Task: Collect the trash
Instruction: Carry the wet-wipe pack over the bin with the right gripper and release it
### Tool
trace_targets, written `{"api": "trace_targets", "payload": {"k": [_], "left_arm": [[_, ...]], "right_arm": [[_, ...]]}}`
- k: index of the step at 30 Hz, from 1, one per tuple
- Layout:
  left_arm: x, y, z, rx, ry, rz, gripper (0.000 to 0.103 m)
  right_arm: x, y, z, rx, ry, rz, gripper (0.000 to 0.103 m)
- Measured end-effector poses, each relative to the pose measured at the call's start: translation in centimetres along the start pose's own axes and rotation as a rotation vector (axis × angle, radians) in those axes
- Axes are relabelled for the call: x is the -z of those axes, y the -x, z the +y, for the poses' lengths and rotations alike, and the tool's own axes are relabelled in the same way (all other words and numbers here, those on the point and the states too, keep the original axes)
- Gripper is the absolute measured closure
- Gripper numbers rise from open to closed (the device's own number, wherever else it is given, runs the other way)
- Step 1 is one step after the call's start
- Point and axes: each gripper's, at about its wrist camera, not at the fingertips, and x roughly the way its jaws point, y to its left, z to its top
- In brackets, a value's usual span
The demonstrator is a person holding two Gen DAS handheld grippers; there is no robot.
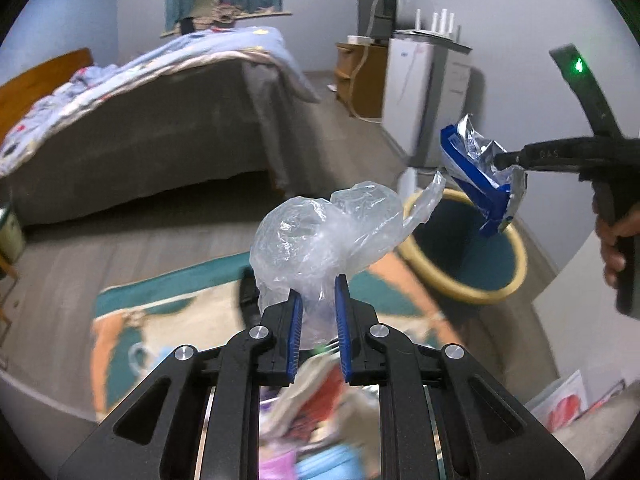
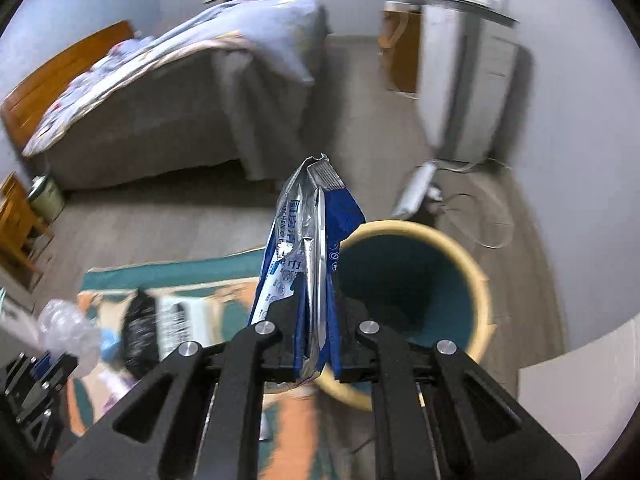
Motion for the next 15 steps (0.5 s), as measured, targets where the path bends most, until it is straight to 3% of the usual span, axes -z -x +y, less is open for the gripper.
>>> {"api": "trace_targets", "payload": {"k": [7,15], "left_arm": [[-3.3,-5.5,-6.2,0.094,-0.084,0.049,0.086],[-5.3,-13.1,-12.0,0.181,-0.123,0.134,0.086]], "right_arm": [[1.0,-2.7,-6.5,0.084,-0.071,0.056,0.094],[2.2,-5.4,-10.5,0.083,-0.179,0.118,0.094]]}}
